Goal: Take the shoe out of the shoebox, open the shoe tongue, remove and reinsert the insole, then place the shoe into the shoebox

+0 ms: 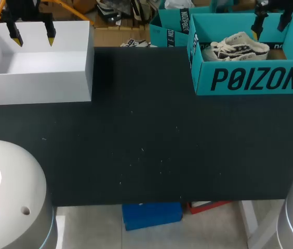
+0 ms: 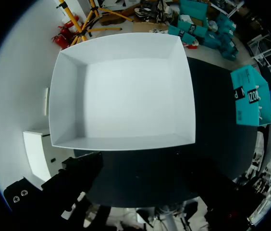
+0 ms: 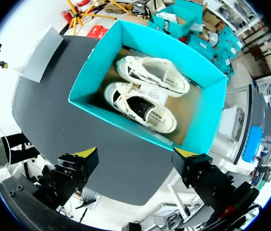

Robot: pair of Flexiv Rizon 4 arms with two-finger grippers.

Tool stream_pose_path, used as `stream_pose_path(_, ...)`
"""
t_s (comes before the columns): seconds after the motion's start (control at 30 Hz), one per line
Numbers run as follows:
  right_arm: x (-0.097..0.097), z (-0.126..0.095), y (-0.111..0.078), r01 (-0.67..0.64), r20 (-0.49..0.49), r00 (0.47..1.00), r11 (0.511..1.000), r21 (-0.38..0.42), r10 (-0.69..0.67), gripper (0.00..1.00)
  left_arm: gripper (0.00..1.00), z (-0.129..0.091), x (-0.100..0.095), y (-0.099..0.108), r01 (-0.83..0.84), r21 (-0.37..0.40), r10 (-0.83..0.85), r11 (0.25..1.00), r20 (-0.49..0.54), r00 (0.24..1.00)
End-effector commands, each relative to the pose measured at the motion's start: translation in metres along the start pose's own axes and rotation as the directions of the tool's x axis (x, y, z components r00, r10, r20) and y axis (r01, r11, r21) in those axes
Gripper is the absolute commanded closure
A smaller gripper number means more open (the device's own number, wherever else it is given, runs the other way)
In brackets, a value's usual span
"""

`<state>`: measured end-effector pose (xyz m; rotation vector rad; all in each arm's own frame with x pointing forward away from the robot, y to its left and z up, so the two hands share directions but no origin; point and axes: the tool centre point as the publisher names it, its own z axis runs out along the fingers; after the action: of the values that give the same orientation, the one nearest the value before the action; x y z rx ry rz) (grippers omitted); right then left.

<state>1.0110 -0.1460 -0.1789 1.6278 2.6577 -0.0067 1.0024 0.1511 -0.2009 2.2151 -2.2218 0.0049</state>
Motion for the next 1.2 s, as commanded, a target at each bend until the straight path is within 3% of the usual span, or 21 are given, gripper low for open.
stream_pose_path(0.03,0.000,-0.007,-0.006,0.777,-0.004,0.629,0.629,-0.038,-0.777,0.00,0.00,-0.001,0.001,0.001,0.002,-0.001,-0.002,1.000,0.003,1.000)
stream_pose_path(0.7,0.000,-0.007,-0.006,0.777,-0.004,0.629,0.629,-0.038,-0.777,0.00,0.00,-0.001,0.001,0.001,0.002,-0.001,-0.002,1.000,0.003,1.000)
stream_pose_path(0.83,-0.004,-0.001,0.009,0.845,0.003,0.533,0.533,-0.046,-0.846,0.00,0.00,-0.001,0.001,0.001,0.002,-0.001,-0.002,1.000,0.003,1.000)
stream_pose_path(1.0,-0.011,0.009,0.026,0.885,-0.008,0.465,0.465,-0.018,-0.885,0.00,0.00,-0.001,0.001,0.001,0.002,-0.001,-0.002,1.000,0.003,1.000)
stream_pose_path(1.2,-0.021,0.022,0.046,0.891,-0.004,0.454,0.454,0.002,-0.891,0.00,0.00,-0.001,0.001,0.001,0.002,-0.001,-0.002,1.000,0.003,1.000)
